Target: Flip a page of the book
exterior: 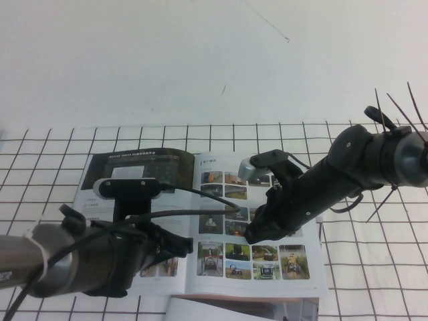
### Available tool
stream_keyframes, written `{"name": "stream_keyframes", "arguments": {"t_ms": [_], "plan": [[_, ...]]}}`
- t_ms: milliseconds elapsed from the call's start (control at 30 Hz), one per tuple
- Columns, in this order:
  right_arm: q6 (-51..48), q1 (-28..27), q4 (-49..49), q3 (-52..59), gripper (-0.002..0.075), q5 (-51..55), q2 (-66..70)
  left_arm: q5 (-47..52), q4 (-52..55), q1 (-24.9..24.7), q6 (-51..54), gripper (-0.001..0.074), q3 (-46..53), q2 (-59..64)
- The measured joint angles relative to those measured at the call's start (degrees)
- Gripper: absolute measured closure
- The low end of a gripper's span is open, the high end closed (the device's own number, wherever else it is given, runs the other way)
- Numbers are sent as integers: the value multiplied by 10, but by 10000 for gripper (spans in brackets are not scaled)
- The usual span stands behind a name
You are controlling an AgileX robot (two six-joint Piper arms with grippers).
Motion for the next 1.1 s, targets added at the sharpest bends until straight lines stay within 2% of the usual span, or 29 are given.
{"name": "stream_keyframes", "arguments": {"t_ms": [333,533,700,833,1100], "plan": [[14,0,-1,0,724,0,0,0,1,0,1,738,-5,26],[12,0,-35,10,724,4,-47,-9,0,0,1,738,-5,-25],[7,0,-45,12,724,2,-146,-22,0,0,11,738,-5,-116],[6,0,-70,12,724,2,-229,-25,0,0,58,738,-5,-197],[38,0,-149,12,725,42,-406,-28,-2,0,134,738,-5,-425]]}}
